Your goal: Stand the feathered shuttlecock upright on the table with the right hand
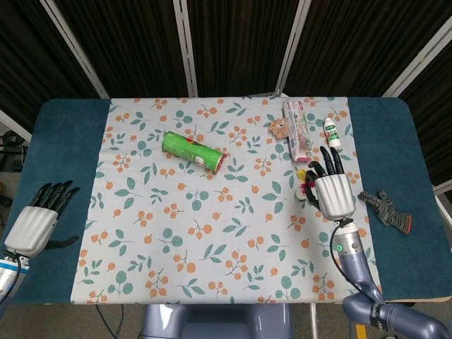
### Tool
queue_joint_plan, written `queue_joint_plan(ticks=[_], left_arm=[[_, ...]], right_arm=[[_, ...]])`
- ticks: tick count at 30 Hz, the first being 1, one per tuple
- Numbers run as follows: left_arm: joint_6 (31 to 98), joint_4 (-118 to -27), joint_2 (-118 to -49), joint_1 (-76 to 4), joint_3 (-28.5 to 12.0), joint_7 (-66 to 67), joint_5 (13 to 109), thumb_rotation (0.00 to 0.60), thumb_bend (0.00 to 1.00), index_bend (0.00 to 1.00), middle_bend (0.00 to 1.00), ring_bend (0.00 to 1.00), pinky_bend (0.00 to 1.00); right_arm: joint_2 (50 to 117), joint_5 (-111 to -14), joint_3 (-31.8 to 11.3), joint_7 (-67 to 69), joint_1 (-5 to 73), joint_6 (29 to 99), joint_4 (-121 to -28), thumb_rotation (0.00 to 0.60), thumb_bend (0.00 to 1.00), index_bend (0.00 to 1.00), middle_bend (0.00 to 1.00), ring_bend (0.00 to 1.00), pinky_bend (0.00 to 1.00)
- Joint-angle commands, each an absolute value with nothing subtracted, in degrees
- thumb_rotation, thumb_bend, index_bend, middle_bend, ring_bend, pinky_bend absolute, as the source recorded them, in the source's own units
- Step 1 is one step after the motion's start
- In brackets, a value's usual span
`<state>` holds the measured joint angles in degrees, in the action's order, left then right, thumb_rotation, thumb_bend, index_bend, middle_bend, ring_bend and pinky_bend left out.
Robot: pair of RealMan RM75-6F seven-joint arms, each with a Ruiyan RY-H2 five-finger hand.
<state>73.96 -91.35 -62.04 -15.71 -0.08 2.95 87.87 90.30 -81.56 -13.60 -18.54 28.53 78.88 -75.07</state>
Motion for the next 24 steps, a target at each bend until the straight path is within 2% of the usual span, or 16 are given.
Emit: queue_joint_plan(ticks=[1,15,17,22,24], left_arm=[[74.0,-91.4,-62.0,-15.7,-0.1,3.0,87.9,0.535,0.17,0.07,0.0,0.0,0.0],[73.9,-91.4,-62.0,-15.7,-0.1,2.9,87.8,0.532,0.17,0.07,0.0,0.0,0.0],[73.9,-91.4,-62.0,-15.7,-0.1,2.9,87.8,0.533,0.17,0.07,0.0,0.0,0.0],[73.9,-91.4,-62.0,-15.7,-0.1,2.9,87.8,0.527,0.17,0.07,0.0,0.0,0.0],[73.9,-91.4,-62.0,-15.7,-0.1,2.9,87.8,0.528,0.17,0.07,0.0,0.0,0.0]], right_arm=[[90.5,-81.4,-13.4,-18.2,28.4,78.9,-74.7,0.6,0.36,0.63,0.34,0.04,0.0],[91.0,-81.0,-13.0,-17.7,28.0,79.1,-73.6,0.6,0.36,0.61,0.33,0.04,0.0],[90.9,-81.1,-13.0,-17.8,27.9,79.3,-73.6,0.6,0.36,0.56,0.29,0.03,0.0],[90.0,-81.2,-12.7,-18.4,27.3,79.9,-75.2,0.6,0.35,0.28,0.14,0.0,0.0],[89.1,-81.4,-12.5,-19.5,26.9,80.4,-76.7,0.6,0.34,0.23,0.11,0.0,0.0]])
